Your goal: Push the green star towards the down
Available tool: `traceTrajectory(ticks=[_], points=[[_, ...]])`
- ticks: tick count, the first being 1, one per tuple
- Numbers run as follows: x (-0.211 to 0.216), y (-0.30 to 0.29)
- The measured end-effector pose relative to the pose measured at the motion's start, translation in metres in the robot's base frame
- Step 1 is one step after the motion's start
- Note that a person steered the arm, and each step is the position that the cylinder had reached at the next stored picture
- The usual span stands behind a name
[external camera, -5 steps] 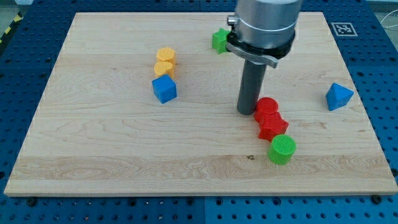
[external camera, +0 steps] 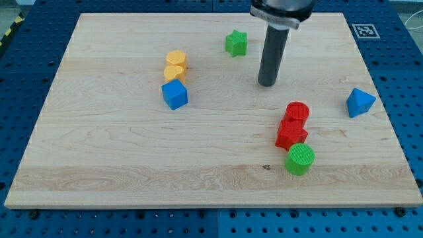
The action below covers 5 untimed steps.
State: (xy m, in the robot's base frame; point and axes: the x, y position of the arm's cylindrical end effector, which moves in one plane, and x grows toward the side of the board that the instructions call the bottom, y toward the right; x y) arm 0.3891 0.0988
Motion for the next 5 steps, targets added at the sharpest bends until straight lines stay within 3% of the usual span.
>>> traceTrajectory(ticks=[4,5], points=[[-0.168,-0.06],[-0.19,-0.087]])
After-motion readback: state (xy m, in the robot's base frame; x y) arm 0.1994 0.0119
